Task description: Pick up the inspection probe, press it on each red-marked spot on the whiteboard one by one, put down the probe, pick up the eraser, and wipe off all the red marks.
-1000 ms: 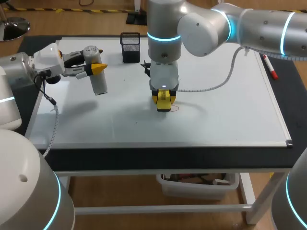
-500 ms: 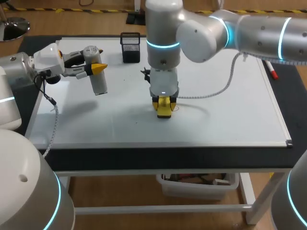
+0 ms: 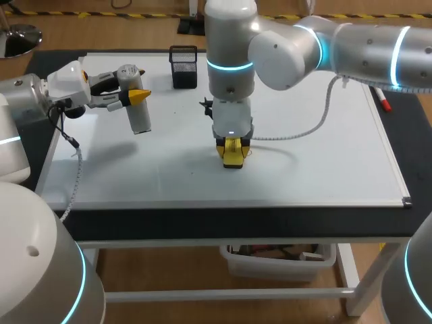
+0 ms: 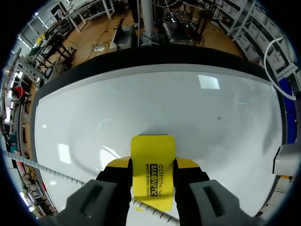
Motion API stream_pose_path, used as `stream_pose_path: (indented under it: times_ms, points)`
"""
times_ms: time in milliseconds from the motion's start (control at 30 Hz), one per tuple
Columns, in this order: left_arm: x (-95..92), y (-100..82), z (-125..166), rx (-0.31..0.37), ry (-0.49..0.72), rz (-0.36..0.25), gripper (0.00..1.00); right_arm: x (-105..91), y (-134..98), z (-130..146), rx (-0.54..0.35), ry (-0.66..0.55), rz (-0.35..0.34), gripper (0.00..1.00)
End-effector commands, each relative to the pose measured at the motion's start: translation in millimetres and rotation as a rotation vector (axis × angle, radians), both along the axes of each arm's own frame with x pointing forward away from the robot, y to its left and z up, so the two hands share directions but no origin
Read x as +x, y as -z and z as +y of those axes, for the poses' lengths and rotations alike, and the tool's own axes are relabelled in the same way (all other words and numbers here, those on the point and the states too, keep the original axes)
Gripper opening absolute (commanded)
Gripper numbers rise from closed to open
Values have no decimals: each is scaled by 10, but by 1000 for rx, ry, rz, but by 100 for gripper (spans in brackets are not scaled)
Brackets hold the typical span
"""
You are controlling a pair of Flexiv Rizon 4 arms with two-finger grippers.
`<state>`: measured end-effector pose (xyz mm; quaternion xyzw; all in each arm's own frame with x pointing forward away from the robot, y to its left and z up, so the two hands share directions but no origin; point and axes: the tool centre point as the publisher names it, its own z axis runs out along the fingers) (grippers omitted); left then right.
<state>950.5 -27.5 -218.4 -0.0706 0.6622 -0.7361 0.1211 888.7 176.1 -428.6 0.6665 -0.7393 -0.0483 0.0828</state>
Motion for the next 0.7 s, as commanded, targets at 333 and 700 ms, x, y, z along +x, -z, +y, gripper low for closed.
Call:
stream_pose_path:
  times_ms: [333, 700]
  points:
    - [3, 5, -4, -3, 0, -4, 0, -69, 20, -259, -12, 56, -1, 0]
    - [3, 5, -4, -3, 0, -4, 0, -68, -11, -552, -25, 119, -11, 0]
